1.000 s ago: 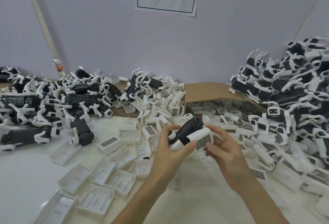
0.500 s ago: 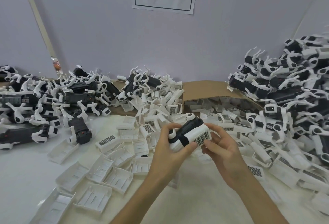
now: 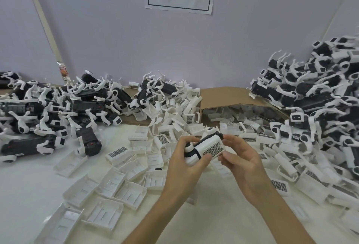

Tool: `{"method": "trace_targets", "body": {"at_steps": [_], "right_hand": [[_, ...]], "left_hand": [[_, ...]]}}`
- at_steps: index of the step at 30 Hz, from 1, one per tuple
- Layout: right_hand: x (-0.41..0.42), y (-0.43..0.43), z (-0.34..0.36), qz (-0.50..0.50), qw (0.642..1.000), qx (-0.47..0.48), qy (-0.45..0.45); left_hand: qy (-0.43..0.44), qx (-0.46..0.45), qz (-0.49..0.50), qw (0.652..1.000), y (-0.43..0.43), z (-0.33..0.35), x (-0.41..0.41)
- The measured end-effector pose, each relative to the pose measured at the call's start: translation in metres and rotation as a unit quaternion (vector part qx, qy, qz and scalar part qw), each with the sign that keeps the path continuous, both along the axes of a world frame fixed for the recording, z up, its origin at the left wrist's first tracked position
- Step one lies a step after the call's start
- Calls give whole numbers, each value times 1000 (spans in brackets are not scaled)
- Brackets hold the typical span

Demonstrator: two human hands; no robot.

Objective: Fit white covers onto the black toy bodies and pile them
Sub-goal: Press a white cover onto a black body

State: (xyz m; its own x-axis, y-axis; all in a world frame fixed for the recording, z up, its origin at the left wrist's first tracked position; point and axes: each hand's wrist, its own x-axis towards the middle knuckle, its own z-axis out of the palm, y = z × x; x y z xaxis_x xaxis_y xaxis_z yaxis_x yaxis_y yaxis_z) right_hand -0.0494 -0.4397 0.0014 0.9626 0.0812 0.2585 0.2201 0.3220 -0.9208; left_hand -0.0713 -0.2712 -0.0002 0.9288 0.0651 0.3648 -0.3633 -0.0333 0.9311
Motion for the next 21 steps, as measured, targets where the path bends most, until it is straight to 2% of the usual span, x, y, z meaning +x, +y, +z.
{"method": "trace_targets", "body": {"at_steps": [5, 12, 21], "right_hand": [[0, 0, -1, -30, 999, -18, -7], [0, 4, -2, -164, 980, -105, -33], [-1, -2, -1, -53, 983, -170, -34]], "left_hand": [[-7, -2, 20, 1000, -1, -1, -1], [-17, -10, 29, 999, -1, 0, -1], [-60, 13, -10, 998, 0, 1, -5]]}}
